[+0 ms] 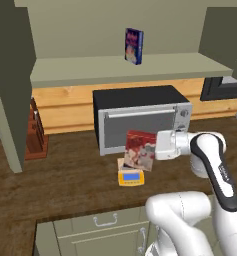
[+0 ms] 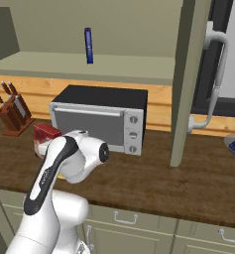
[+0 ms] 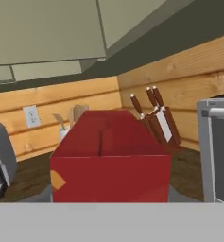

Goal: Pick the cereal and place it on the digital scale for weighing, and close the cabinet.

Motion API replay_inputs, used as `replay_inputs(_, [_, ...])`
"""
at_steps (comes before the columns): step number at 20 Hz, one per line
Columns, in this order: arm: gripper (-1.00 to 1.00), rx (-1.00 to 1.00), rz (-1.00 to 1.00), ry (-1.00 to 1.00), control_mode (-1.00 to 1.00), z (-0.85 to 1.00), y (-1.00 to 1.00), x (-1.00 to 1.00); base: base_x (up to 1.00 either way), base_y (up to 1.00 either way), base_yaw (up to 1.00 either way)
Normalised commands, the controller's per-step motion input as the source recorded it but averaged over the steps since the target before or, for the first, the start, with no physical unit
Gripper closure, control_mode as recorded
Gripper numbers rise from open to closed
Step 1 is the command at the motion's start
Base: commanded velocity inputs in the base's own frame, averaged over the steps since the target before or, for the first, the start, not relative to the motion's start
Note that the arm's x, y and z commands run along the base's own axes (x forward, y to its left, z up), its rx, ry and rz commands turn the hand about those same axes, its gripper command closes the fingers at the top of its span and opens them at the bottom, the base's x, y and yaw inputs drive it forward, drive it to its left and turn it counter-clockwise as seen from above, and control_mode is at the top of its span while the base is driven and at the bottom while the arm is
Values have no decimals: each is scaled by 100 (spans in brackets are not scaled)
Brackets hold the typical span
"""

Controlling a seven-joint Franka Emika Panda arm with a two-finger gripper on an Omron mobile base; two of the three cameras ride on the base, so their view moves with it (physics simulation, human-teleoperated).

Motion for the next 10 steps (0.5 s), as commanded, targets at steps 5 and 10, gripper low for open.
replay_inputs(5, [100,0,0,1,-100,-14,0,45,0,0,0])
replay_inputs(10, [100,-1,0,0,-100,-29,-19,27,0,0,0])
